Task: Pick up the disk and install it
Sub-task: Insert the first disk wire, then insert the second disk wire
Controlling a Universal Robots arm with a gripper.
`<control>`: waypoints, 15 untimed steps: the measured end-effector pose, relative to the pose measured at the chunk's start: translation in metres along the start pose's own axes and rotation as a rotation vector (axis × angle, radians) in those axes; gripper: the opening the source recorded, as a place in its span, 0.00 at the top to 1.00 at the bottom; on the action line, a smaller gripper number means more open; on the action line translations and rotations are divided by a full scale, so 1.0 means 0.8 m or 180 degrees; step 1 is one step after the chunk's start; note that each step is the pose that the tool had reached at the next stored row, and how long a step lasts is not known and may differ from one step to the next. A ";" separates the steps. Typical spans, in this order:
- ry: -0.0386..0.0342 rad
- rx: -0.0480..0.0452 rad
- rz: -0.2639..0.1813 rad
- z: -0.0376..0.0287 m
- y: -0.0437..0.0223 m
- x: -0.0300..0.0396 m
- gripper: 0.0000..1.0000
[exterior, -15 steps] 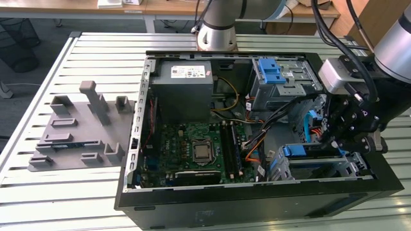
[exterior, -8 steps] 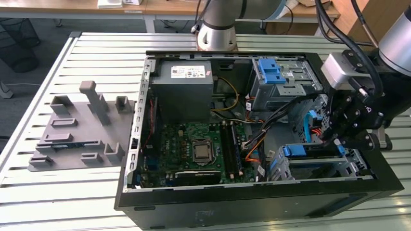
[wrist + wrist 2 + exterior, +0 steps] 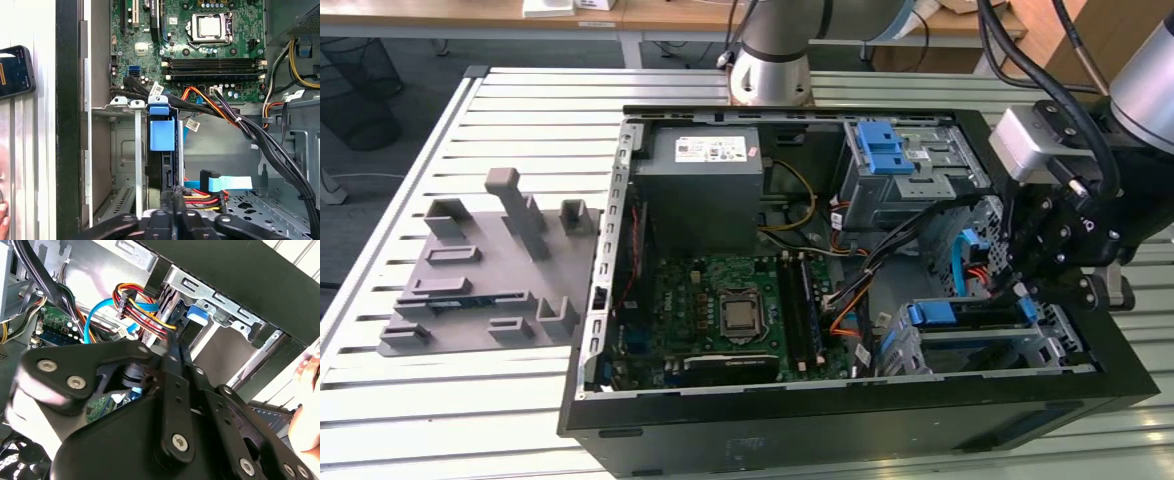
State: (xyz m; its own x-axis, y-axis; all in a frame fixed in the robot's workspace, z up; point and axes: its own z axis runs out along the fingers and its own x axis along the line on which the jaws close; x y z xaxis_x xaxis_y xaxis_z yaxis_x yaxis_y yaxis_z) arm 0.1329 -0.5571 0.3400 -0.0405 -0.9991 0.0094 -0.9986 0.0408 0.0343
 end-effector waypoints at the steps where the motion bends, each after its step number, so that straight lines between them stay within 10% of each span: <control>1: 0.0000 0.0000 0.0000 0.0000 0.0000 0.0000 0.84; 15: 0.0000 0.0000 0.0002 0.0000 0.0000 0.0000 0.89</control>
State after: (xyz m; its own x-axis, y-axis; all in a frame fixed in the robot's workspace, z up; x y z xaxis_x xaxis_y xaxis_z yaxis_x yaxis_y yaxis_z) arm 0.1329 -0.5571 0.3400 -0.0410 -0.9991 0.0093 -0.9986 0.0413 0.0342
